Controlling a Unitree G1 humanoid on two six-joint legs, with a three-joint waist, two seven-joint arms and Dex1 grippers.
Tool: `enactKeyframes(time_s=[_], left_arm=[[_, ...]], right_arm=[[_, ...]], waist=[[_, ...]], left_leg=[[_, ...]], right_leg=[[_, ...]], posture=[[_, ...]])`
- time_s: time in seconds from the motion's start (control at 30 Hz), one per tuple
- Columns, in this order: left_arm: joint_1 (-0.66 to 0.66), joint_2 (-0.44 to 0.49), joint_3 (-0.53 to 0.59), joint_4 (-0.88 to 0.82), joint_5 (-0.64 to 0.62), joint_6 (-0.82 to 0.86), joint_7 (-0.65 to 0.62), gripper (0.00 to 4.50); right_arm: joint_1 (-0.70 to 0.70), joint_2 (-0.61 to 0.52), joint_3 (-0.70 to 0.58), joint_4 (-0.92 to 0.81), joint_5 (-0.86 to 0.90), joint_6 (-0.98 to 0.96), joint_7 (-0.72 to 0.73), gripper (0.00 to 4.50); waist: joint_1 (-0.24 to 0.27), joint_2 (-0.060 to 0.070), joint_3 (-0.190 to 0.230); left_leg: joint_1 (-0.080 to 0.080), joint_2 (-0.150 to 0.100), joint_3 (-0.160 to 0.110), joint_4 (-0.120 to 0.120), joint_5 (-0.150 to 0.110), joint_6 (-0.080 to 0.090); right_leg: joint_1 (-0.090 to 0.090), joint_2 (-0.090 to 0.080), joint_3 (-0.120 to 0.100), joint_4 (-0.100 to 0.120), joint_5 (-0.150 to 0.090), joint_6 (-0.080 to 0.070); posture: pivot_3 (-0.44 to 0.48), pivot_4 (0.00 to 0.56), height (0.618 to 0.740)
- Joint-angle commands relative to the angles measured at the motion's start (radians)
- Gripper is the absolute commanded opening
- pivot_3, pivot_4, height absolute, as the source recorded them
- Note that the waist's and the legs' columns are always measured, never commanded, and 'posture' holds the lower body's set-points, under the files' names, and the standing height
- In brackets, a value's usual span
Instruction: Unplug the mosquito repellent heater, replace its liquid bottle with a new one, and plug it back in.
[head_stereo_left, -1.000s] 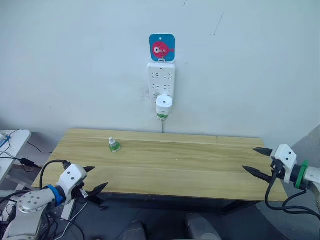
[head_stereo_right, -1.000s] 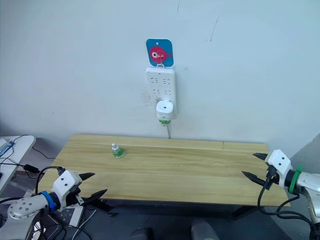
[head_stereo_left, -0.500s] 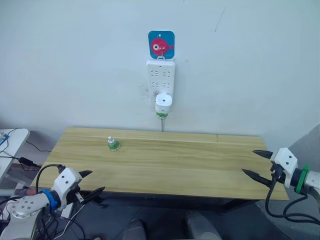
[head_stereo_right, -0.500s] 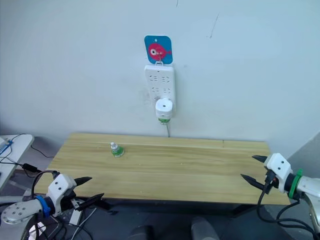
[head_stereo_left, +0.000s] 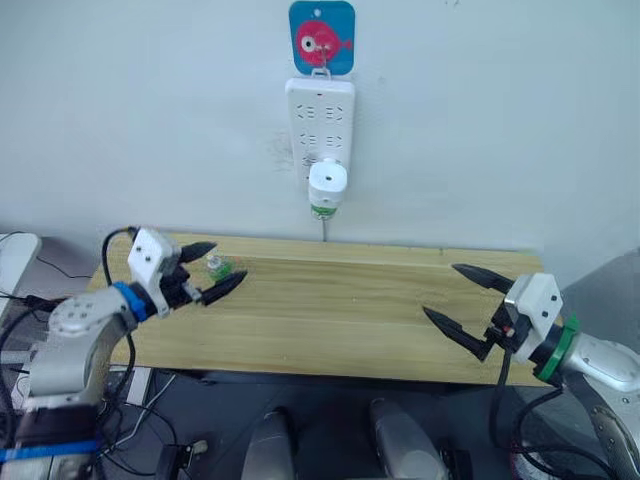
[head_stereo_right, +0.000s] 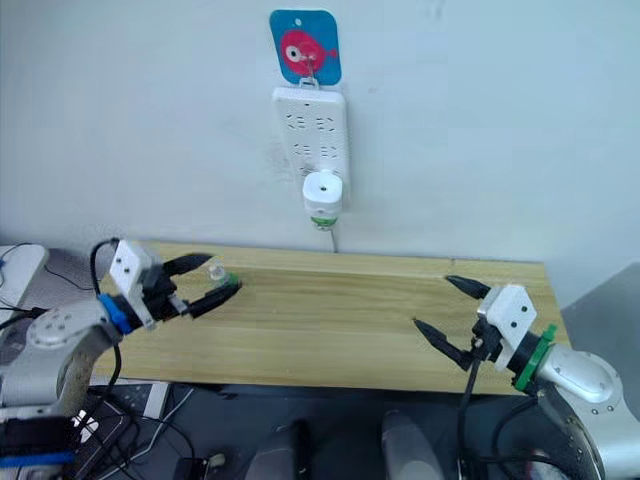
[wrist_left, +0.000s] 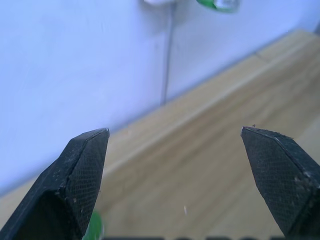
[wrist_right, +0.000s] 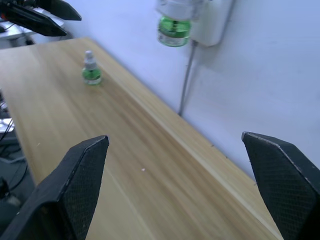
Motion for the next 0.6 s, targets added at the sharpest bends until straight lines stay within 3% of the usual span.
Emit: enactKeyframes(time_s=[0.03, 0.1, 0.27, 0.47, 0.6], left_arm=[[-0.110, -0.028, -0.020, 0.022, -0.017, 0.042, 0.016, 4.50], [-0.170, -0.042, -0.023, 0.058, -0.017, 0.041, 0.005, 4.50], [-0.388, -0.112, -0.055, 0.258, 0.018, -0.019, -0.011, 3.32], [-0.534, -0.170, -0.082, 0.440, 0.047, -0.102, -0.069, 3.32], [-0.607, -0.203, -0.097, 0.531, 0.063, -0.151, -0.115, 3.32]], right_arm=[[-0.093, 0.016, 0.022, -0.077, 0.033, 0.095, -0.078, 4.46], [-0.144, 0.031, 0.034, -0.092, 0.041, 0.135, -0.108, 4.46], [-0.262, 0.083, 0.060, -0.115, 0.076, 0.224, -0.184, 4.50], [-0.308, 0.104, 0.063, -0.166, 0.109, 0.297, -0.238, 4.50], [-0.322, 0.114, 0.055, -0.205, 0.137, 0.340, -0.273, 4.50]], waist=[[0.000, 0.000, 0.009], [-0.002, 0.000, 0.018], [-0.001, -0.001, 0.037], [-0.003, 0.000, 0.046], [-0.006, 0.001, 0.047]], left_leg=[[0.000, 0.000, -0.001, 0.000, 0.000, 0.000], [0.000, 0.001, -0.003, -0.001, 0.000, 0.000], [-0.003, 0.001, -0.008, -0.001, -0.001, -0.001], [-0.007, 0.000, -0.010, -0.001, -0.002, -0.002], [-0.019, 0.000, -0.011, 0.001, -0.001, -0.002]], right_leg=[[0.000, 0.001, 0.000, 0.000, 0.000, 0.001], [0.000, 0.003, -0.001, 0.000, 0.000, 0.002], [0.000, 0.004, -0.004, 0.001, -0.001, 0.003], [-0.003, 0.003, -0.006, 0.000, -0.001, 0.002], [-0.014, 0.004, -0.008, 0.003, 0.001, 0.000]], posture=[[-0.231, 0.324, 0.724], [-0.241, 0.331, 0.724], [-0.270, 0.341, 0.724], [-0.319, 0.356, 0.724], [-0.335, 0.359, 0.724]])
